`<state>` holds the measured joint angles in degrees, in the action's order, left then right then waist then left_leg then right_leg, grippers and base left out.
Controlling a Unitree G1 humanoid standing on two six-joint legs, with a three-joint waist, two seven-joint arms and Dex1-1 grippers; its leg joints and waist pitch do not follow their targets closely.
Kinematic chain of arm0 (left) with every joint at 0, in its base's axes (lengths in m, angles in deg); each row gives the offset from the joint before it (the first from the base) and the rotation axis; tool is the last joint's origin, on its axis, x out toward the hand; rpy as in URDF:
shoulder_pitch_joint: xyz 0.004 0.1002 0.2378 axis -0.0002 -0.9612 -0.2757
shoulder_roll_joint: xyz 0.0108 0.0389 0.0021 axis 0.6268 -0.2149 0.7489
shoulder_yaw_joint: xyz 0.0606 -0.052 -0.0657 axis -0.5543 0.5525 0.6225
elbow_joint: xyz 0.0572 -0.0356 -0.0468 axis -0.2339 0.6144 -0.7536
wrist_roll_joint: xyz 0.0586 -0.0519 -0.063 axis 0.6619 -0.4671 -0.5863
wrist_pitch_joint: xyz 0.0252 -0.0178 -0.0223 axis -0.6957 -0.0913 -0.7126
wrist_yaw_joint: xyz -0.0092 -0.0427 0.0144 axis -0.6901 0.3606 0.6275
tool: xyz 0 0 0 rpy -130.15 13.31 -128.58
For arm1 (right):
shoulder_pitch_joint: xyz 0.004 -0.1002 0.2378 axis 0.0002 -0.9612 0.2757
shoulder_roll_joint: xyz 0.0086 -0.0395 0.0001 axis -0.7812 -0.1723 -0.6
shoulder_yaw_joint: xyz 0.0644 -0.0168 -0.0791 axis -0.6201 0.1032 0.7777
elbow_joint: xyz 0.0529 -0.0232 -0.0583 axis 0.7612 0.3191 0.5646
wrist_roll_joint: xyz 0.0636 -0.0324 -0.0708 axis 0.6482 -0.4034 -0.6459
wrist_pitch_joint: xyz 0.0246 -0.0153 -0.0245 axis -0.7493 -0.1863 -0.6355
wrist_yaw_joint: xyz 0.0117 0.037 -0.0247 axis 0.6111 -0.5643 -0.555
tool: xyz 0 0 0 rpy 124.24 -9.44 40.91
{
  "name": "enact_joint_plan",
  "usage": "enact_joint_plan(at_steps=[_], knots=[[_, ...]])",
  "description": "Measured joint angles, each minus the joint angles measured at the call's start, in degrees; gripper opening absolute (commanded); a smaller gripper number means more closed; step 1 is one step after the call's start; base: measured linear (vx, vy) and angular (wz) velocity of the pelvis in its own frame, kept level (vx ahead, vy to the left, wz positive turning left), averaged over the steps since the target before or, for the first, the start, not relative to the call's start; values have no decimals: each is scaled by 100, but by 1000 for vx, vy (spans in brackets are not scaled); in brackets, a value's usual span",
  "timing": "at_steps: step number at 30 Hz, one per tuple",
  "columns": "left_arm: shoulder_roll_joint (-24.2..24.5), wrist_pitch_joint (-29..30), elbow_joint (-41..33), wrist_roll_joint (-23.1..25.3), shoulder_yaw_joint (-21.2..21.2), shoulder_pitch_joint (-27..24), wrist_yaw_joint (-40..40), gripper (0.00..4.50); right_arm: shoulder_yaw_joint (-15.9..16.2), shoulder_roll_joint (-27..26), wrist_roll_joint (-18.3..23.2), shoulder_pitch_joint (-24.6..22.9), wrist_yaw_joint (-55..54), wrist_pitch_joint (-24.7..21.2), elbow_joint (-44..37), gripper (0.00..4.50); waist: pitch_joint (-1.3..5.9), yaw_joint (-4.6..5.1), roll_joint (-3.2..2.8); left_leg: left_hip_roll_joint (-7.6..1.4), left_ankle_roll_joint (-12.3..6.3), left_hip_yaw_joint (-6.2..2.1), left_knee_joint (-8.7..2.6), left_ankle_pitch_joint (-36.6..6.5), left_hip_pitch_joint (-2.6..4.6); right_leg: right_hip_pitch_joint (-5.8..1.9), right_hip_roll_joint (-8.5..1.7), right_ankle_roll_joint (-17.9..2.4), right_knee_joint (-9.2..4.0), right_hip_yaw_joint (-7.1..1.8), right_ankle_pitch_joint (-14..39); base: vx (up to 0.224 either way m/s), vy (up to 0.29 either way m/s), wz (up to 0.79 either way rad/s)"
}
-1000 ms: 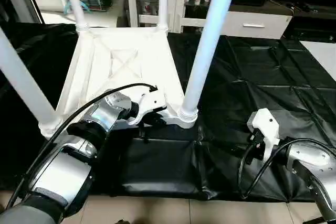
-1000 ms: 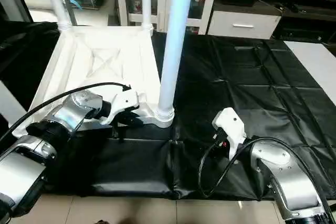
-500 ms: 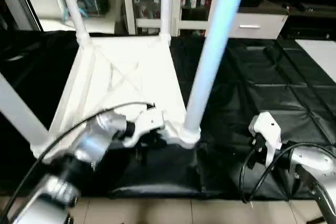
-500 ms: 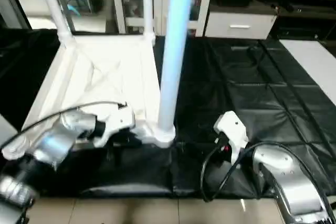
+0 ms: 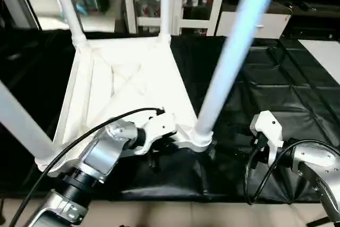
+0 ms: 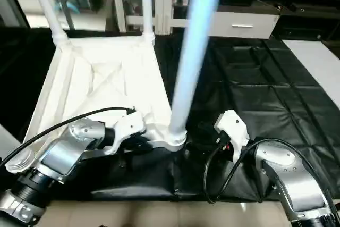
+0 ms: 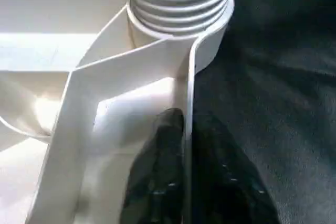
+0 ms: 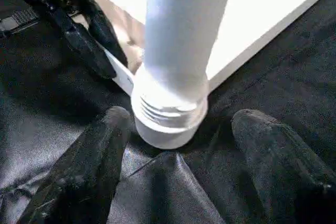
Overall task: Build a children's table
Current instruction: Rotate table base, then rotate leg to tighten
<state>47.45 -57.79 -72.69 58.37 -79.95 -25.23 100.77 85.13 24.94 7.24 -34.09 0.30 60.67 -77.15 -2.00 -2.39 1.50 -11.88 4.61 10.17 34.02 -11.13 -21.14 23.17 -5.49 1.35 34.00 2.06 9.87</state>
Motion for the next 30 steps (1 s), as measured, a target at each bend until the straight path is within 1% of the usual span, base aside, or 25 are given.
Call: enact_joint_plan(at_steps=[9, 12, 13, 15, 17, 18, 21, 24, 30], knots=[[72, -59, 21, 4, -53, 17, -15, 65, 0, 0, 0, -11, -4, 0, 0, 344, -2, 31, 4, -3, 1, -7, 2, 1, 4, 0, 4, -1, 8, -1, -1, 0, 0, 0], [57, -72, 59, 6, -99, 54, -25, 65, 0, -2, -2, -8, -17, 8, 1, 344, -2, 25, 5, -2, 0, -12, 3, 1, 4, -2, 3, -1, 8, -2, -1, 0, 0, 0], [48, -71, 70, 17, -114, 68, -32, 48, 0, -10, -3, 2, -26, 17, 1, 344, -2, 23, 4, -2, 0, -12, 3, 1, 4, -2, 2, -1, 8, -2, -1, 0, 0, 0], [25, -71, 85, 19, -129, 81, -45, 29, -2, -32, -3, 25, -49, 33, 11, 344, -2, 19, 4, -2, 0, -12, 3, 1, 5, -3, 2, -1, 8, -2, -1, 0, 0, 0], [-17, -71, 146, 6, -128, 120, -58, 24, -36, -157, 20, 112, -102, 34, 62, 344, -1, 22, 3, -2, 0, -12, 4, 1, 6, -4, 2, -3, 9, -2, -3, 0, 0, 0], [-38, -73, 207, 1, -129, 158, -59, 11, -51, -246, 48, 202, -138, 34, 90, 344, -1, 23, 0, -1, 0, -12, 4, 1, 5, -4, 2, -5, 9, -2, -5, 0, 0, 0], [-51, -75, 238, 2, -136, 171, -58, 11, -110, -260, 174, 269, -114, 61, 132, 344, 0, 6, 0, -1, 0, -12, 5, 1, 6, -9, 1, -5, 9, -4, -5, 0, 0, 0], [-38, -96, 238, -29, -146, 173, -41, 11, -113, -256, 232, 297, 53, 127, 275, 344, 0, 18, 0, -1, 0, -13, 5, 1, 6, -9, 1, -6, 8, -6, -5, 0, 0, 0], [3, -183, 275, -29, -153, 187, -4, 11, -1, -311, 158, 789, 323, 321, 1055, 344, 2, 40, 3, -3, -1, -9, 10, 2, 6, -8, 1, -10, 13, -1, -8, 0, 0, 0]])
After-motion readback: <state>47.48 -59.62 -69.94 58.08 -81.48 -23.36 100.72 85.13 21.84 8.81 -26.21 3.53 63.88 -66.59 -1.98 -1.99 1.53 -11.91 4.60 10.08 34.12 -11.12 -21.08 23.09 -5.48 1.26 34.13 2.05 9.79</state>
